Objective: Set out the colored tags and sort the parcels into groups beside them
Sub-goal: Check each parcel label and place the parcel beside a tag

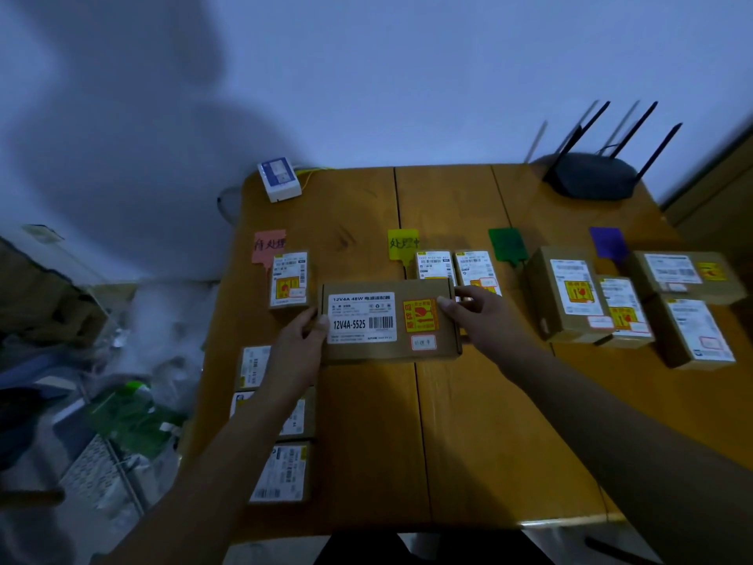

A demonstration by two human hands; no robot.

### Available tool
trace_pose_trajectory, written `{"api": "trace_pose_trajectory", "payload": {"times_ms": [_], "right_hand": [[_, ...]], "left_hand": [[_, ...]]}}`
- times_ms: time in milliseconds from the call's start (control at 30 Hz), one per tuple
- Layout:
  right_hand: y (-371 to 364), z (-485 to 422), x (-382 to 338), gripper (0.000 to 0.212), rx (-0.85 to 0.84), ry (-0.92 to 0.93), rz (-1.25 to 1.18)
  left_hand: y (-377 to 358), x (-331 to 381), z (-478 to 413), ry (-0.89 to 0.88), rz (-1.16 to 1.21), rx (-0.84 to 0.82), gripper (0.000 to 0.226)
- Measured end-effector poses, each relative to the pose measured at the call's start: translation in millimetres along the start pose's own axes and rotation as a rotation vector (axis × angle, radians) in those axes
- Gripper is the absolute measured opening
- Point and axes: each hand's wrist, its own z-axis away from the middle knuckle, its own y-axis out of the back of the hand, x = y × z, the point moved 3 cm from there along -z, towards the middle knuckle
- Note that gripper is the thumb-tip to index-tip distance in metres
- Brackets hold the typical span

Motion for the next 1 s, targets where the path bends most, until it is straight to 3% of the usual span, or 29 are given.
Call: {"api": "trace_pose_trajectory", "payload": {"times_ms": [200, 367, 633, 800, 1000], "right_hand": [[28.0, 7.5, 27.9, 0.042, 0.149, -0.093, 0.068], [61.6, 7.6, 68.0, 0.043, 0.264, -0.198, 0.162], [86.7, -24.5, 129.9, 0.039, 0.177, -0.365, 0.068], [93.2, -44.1, 141.7, 0.020, 0.097, -0.358, 0.038], [95.0, -53.6, 136.8, 0.059, 0.044, -0.345, 0.215]], "left_hand": [[-38.6, -9.2, -8.6, 0.007, -0.103, 0.002, 0.053], [-103.0, -12.2, -17.8, 0.079, -0.066, -0.051, 0.040], [-187.3, -42.4, -40.9, 0.155, -0.158, -0.020, 0.036], [-205.1, -57.1, -51.3, 0.241, -0.137, 0.038, 0.042], [-200.8, -55.3, -52.9, 0.238, -0.141, 0.124, 0.045]]}}
